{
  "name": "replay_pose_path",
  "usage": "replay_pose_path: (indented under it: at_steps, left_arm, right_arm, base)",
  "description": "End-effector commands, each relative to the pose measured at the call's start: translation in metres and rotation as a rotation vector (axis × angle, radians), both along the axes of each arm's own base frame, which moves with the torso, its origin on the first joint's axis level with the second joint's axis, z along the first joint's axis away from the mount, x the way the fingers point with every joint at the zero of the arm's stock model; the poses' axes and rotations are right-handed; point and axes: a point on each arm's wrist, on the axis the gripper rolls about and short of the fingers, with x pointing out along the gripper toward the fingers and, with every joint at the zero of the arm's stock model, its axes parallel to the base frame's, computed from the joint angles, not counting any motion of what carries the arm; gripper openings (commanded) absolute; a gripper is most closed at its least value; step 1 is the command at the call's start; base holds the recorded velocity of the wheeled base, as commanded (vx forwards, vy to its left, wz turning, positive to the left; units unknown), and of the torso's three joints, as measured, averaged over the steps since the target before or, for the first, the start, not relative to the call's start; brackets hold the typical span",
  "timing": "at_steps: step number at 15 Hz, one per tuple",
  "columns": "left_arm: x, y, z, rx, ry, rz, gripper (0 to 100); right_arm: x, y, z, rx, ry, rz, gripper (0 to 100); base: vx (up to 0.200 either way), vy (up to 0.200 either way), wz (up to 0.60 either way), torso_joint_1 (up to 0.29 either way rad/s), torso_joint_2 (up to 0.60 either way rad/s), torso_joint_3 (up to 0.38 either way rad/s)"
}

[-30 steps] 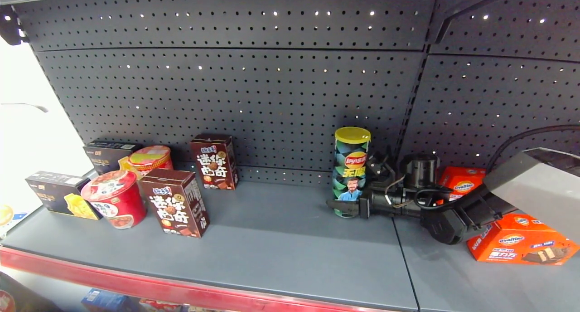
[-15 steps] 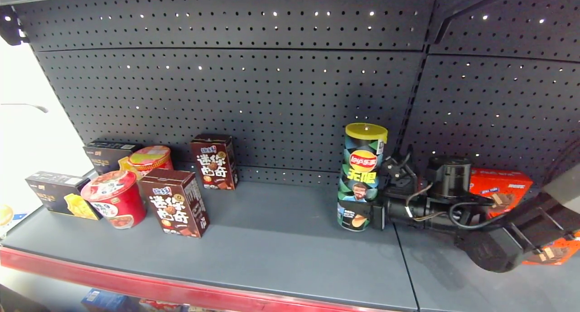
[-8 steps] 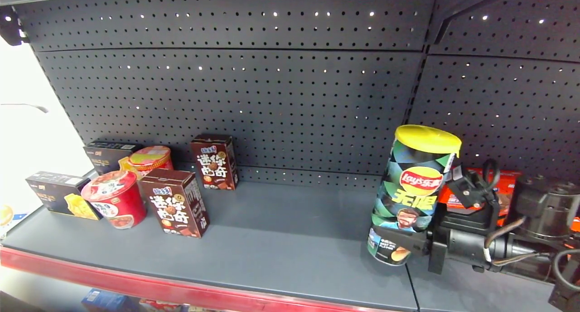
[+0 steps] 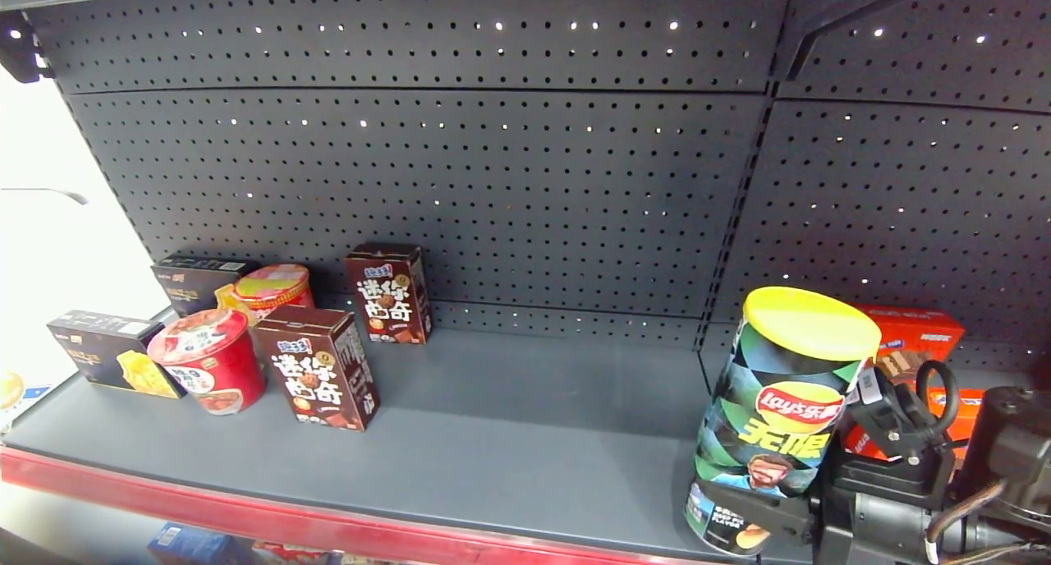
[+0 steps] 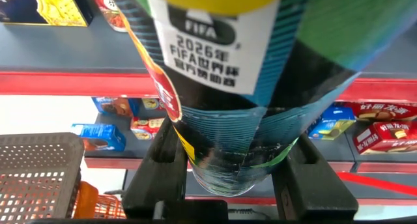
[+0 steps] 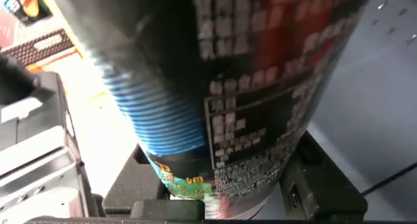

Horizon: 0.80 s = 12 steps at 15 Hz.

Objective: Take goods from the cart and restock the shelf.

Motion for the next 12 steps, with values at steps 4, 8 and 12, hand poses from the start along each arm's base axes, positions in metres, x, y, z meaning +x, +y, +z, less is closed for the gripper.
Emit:
replay_pose_path:
  at_steps: [4,8,12]
  left_arm:
    - [0.0,0.0,-0.002,0.0,0.007,-0.003,0]
    - [0.0,0.0,-0.003,-0.001,0.01,-0.002,0]
    - [0.0,0.0,-0.003,-0.004,0.014,-0.001,0]
  right_arm:
    - [0.019,0.012,-0.028,-0.027,0.049,0.013,0]
    - [0.038,0.022,-0.052,-0.026,0.052,0.005,0]
    - [0.044,0.025,-0.054,-0.025,0.047,0.002,0]
  base:
    - [0.0,0.0,0.0,0.0,0.0,0.0]
    - [0.0,0.0,0.0,0.0,0.0,0.0]
    - [0.0,0.0,0.0,0.0,0.0,0.0]
